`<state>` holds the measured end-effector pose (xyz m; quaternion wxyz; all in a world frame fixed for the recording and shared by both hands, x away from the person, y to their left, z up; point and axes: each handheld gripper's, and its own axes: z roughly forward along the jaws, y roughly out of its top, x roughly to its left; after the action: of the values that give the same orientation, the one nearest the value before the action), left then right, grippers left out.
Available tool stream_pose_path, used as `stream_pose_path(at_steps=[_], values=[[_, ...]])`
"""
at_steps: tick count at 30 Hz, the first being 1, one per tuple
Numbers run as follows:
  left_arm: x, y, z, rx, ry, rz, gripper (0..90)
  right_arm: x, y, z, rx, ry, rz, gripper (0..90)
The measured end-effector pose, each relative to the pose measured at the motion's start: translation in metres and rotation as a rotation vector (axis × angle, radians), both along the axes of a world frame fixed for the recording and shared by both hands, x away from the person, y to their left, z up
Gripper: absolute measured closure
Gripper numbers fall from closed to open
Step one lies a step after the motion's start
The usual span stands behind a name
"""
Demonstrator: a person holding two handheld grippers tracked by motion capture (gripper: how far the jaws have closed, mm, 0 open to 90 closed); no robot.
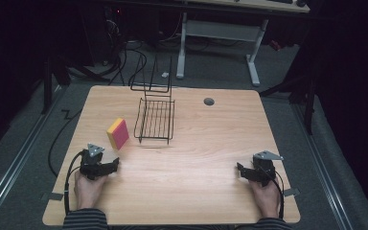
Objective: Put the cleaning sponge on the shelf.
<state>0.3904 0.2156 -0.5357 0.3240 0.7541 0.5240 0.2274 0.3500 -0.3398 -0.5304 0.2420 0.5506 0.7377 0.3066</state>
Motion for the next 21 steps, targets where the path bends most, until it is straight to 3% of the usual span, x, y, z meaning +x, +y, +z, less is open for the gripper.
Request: stream_pose_path(at_steps=[1,4,11,17,21], values=[[-0.001,-0.001,0.001,0.009,-0.002,0.001,20.5,0.000,0.000,0.000,0.000,0.000,0.000,26.0],[-0.004,-0.001,0.005,-0.016,0.002,-0.012,20.3,0.000,0.000,0.000,0.000,0.000,0.000,26.0],[-0.014,-0.005,0.015,-0.052,-0.026,-0.034,20.4,0.000,0.000,0.000,0.000,0.000,0.000,26.0],[-0.021,-0.011,0.026,-0.055,-0.057,-0.042,20.4,0.000,0.000,0.000,0.000,0.000,0.001,26.0],[-0.022,-0.007,0.035,-0.111,-0.086,-0.046,21.1,0.000,0.000,0.000,0.004,0.004,-0.001,26.0]])
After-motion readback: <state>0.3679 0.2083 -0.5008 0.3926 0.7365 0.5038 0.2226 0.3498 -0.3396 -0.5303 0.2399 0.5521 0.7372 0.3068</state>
